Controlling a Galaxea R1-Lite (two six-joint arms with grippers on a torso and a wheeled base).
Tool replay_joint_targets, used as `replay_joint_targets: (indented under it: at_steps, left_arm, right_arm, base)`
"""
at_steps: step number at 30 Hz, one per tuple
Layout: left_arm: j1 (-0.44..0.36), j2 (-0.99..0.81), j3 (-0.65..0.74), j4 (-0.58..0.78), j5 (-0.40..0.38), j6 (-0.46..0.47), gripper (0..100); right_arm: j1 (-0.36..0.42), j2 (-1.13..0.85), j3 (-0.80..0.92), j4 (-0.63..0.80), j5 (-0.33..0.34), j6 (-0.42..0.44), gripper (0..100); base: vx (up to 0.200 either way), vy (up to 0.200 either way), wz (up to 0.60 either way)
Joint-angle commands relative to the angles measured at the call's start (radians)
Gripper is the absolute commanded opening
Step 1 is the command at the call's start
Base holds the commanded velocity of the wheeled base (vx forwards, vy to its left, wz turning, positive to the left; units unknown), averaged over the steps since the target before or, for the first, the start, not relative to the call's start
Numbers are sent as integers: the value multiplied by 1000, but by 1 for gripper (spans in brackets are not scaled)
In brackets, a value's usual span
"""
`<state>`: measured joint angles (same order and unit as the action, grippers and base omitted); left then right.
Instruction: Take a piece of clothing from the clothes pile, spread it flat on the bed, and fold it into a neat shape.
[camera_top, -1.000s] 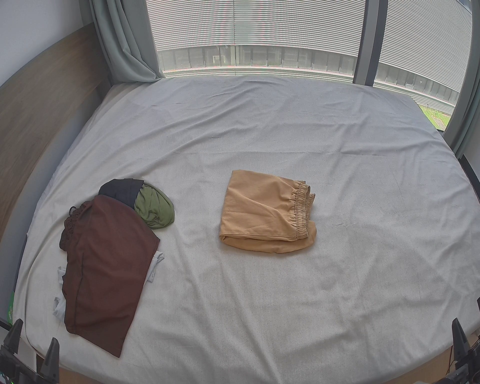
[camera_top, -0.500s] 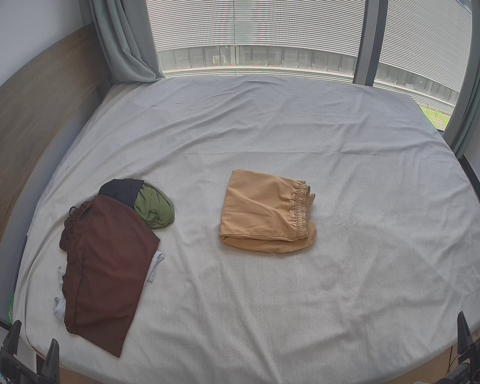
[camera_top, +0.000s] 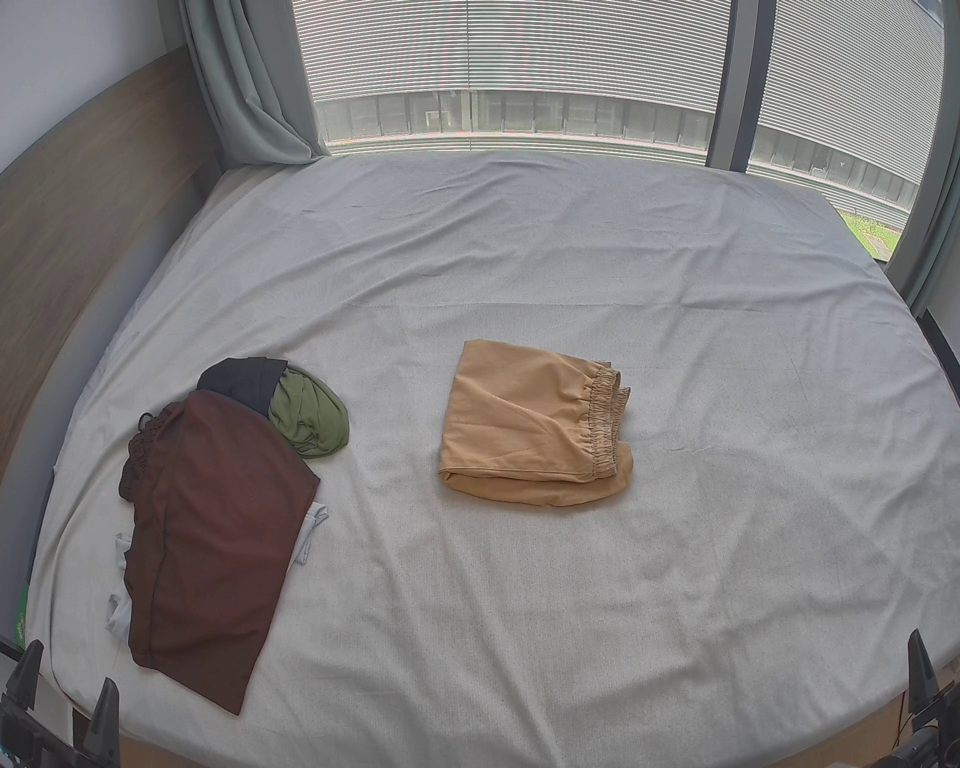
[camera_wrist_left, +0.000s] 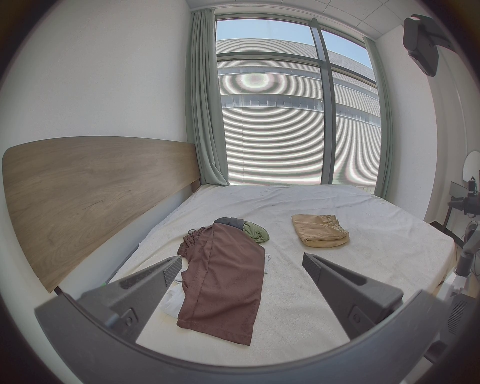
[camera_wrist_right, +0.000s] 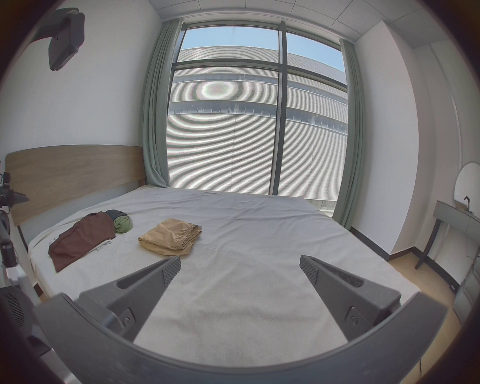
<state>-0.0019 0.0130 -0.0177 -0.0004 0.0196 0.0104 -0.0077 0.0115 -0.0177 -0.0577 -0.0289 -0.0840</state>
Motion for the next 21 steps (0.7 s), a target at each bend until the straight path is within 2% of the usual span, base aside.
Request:
replay_joint_targets:
  at_steps: [1, 7, 21]
  left_arm:
    - [-1, -10, 18, -1, 0, -1, 100]
    - [0, -10, 18, -1, 0, -3, 100]
    - [-1, -10, 18, 0, 0, -1, 100]
  right_arm:
    - [0, -11, 16, 70, 72, 27, 100]
    - [5, -11, 15, 59, 18, 92, 100]
    - [2, -11, 15, 58, 23, 89, 100]
  base:
    - [0, 0, 0]
    - [0, 0, 0]
    - [0, 0, 0]
